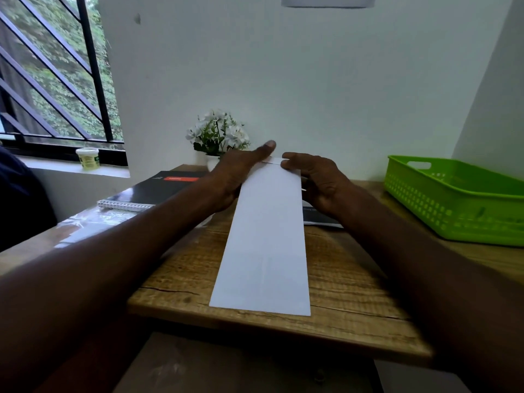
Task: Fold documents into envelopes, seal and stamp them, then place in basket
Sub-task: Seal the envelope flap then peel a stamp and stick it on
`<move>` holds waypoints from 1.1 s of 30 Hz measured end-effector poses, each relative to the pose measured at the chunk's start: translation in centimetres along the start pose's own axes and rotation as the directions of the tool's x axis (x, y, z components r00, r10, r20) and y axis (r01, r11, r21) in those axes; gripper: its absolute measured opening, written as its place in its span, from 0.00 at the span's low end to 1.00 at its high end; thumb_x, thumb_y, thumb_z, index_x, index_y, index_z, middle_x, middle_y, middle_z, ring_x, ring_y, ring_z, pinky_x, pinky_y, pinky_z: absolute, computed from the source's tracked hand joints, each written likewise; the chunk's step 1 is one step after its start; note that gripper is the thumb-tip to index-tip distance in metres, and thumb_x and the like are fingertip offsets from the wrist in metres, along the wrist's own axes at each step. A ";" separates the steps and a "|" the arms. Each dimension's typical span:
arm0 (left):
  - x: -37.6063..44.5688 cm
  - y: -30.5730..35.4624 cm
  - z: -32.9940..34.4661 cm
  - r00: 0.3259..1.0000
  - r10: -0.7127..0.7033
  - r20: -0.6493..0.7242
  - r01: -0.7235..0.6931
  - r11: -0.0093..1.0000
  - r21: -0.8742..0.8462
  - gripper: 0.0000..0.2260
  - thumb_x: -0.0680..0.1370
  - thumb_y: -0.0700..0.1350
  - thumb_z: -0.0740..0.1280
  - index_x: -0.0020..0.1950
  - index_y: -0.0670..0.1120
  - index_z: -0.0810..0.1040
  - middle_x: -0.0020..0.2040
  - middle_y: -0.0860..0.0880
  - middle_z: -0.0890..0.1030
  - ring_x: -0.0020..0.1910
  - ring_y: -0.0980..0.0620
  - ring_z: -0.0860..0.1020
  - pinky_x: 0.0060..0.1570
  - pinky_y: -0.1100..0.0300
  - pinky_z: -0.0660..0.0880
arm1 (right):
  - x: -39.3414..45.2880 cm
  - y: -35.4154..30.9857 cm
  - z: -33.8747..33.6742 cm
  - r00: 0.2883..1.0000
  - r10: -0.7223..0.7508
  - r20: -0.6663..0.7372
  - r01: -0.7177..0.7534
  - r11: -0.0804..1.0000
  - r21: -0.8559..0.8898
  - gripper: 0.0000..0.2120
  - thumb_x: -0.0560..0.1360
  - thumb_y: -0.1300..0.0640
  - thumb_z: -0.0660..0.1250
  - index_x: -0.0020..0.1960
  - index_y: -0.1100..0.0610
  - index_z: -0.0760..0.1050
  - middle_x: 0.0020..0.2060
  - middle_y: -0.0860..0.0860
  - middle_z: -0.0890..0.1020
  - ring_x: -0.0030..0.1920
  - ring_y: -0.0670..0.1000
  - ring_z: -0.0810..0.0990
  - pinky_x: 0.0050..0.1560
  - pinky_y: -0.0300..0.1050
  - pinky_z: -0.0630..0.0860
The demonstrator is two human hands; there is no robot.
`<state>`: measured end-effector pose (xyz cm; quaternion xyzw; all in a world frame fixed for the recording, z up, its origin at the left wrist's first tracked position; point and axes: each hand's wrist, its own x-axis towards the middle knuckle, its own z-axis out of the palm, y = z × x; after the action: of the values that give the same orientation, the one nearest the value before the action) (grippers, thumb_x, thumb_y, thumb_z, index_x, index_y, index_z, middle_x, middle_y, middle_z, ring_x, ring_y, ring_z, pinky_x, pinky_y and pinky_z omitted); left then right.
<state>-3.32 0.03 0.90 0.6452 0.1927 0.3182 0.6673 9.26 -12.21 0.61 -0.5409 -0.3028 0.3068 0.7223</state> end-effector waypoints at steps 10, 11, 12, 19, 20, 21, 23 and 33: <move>-0.3 -0.1 -0.5 0.997 -0.064 -0.034 0.062 0.997 -0.053 0.10 0.74 0.37 0.76 0.53 0.35 0.82 0.49 0.35 0.84 0.41 0.40 0.84 0.43 0.48 0.83 | 0.4 0.0 0.2 0.990 0.028 -0.139 -0.015 0.996 0.092 0.07 0.73 0.68 0.66 0.47 0.62 0.81 0.37 0.56 0.79 0.33 0.51 0.77 0.33 0.42 0.78; -0.1 -0.2 -0.6 0.996 -0.066 -0.052 0.062 0.995 -0.073 0.08 0.74 0.37 0.75 0.51 0.36 0.82 0.49 0.35 0.84 0.41 0.40 0.83 0.42 0.48 0.83 | 0.4 0.0 -0.2 0.984 0.031 -0.173 -0.014 0.995 0.099 0.05 0.73 0.67 0.66 0.46 0.62 0.80 0.35 0.55 0.77 0.31 0.51 0.75 0.33 0.43 0.78; 0.0 -0.3 -0.8 0.995 -0.067 -0.074 0.060 0.994 -0.094 0.07 0.74 0.36 0.75 0.50 0.36 0.82 0.48 0.35 0.84 0.39 0.40 0.83 0.40 0.49 0.83 | 0.5 0.0 -0.7 0.981 0.033 -0.191 -0.015 0.995 0.094 0.05 0.74 0.66 0.65 0.45 0.62 0.79 0.34 0.55 0.75 0.31 0.51 0.74 0.33 0.44 0.77; 1.0 -1.1 -0.3 0.977 0.020 -0.212 -0.047 0.991 -0.128 0.10 0.72 0.36 0.77 0.52 0.34 0.82 0.46 0.36 0.84 0.41 0.42 0.82 0.47 0.48 0.82 | -0.3 -0.2 0.1 0.995 0.102 0.012 -0.099 0.986 -0.133 0.11 0.77 0.54 0.71 0.56 0.59 0.80 0.46 0.56 0.83 0.39 0.55 0.82 0.38 0.45 0.80; 1.2 -1.1 -0.4 0.971 0.035 -0.235 -0.070 0.987 -0.142 0.10 0.72 0.35 0.77 0.51 0.35 0.82 0.46 0.36 0.84 0.41 0.42 0.82 0.47 0.47 0.82 | -0.4 0.0 0.5 0.994 0.101 0.033 -0.092 0.974 -0.207 0.14 0.76 0.53 0.73 0.58 0.59 0.80 0.48 0.55 0.85 0.43 0.55 0.84 0.42 0.47 0.81; 1.3 -1.1 -0.6 0.965 0.050 -0.259 -0.092 0.984 -0.151 0.10 0.72 0.35 0.77 0.51 0.35 0.82 0.45 0.37 0.83 0.39 0.42 0.82 0.44 0.50 0.83 | -0.5 0.2 0.9 0.993 0.104 0.048 -0.087 0.959 -0.268 0.16 0.75 0.53 0.75 0.60 0.59 0.80 0.50 0.55 0.86 0.48 0.57 0.85 0.49 0.50 0.83; 1.4 -1.1 -0.9 0.948 0.078 -0.308 -0.123 0.984 -0.132 0.08 0.73 0.36 0.77 0.49 0.36 0.82 0.42 0.39 0.83 0.36 0.44 0.81 0.36 0.58 0.81 | -0.7 0.4 1.3 0.986 0.130 0.103 -0.088 0.937 -0.337 0.19 0.74 0.56 0.77 0.62 0.61 0.80 0.54 0.59 0.87 0.55 0.62 0.85 0.61 0.60 0.81; 1.9 -0.4 -4.3 0.890 -0.037 -0.455 -0.109 0.950 -0.291 0.07 0.72 0.39 0.78 0.45 0.39 0.82 0.44 0.41 0.84 0.42 0.44 0.81 0.47 0.51 0.81 | -4.4 -3.5 2.3 0.936 0.306 0.175 -0.158 0.808 -0.568 0.19 0.73 0.59 0.78 0.62 0.62 0.80 0.53 0.59 0.87 0.54 0.60 0.86 0.55 0.54 0.83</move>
<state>-4.73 4.51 0.42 0.4437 0.2792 0.4988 0.6902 5.13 -14.97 4.04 -0.7122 -0.3999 0.3621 0.4492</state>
